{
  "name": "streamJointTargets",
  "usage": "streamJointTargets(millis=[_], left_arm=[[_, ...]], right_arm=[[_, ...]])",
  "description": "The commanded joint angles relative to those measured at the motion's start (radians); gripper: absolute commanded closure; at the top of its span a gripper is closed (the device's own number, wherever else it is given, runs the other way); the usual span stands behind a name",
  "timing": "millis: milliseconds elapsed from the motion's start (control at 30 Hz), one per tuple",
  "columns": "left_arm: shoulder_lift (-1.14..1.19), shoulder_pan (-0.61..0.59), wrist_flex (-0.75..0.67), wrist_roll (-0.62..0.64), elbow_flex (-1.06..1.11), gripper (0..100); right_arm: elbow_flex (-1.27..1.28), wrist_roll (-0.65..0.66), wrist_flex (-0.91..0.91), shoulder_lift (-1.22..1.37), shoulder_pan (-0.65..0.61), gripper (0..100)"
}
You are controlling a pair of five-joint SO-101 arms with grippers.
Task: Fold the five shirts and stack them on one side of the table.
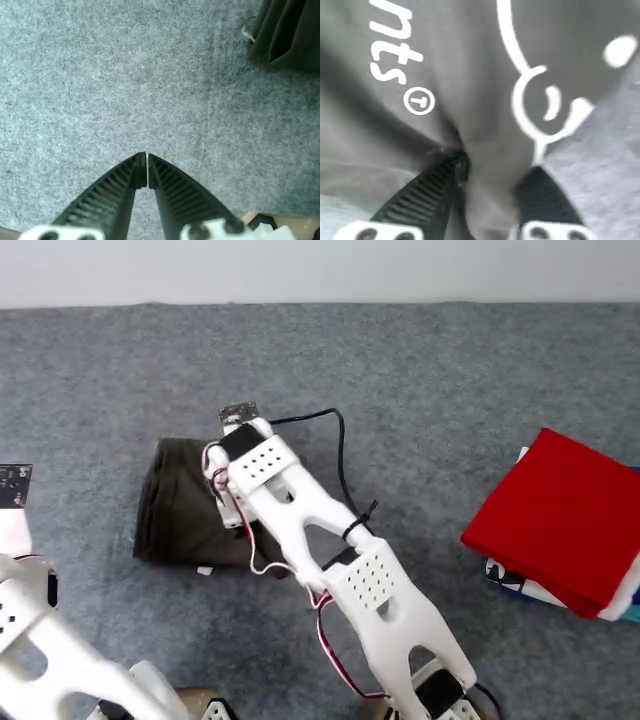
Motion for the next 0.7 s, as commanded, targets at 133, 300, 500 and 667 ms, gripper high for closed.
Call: streamJointTargets(millis=[133, 300, 500, 667], left_arm=[[-0.023, 0.005, -0.012, 0.005, -0.002, 99], [-0.023, 0.005, -0.011, 0.005, -0.004, 99], [-0.023, 0.005, -0.011, 0.005, -0.004, 99], [-0.023, 0.005, -0.011, 0.005, -0.004, 99]], right_arm=[[0.009, 0.100, 0.097, -0.005, 0.108, 99.1], [0.011, 0.417, 0.097, -0.091, 0.191, 99.1], [0.011, 0.888, 0.099, -0.166, 0.343, 99.1], [0.005, 1.352, 0.094, -0.180, 0.484, 99.1]])
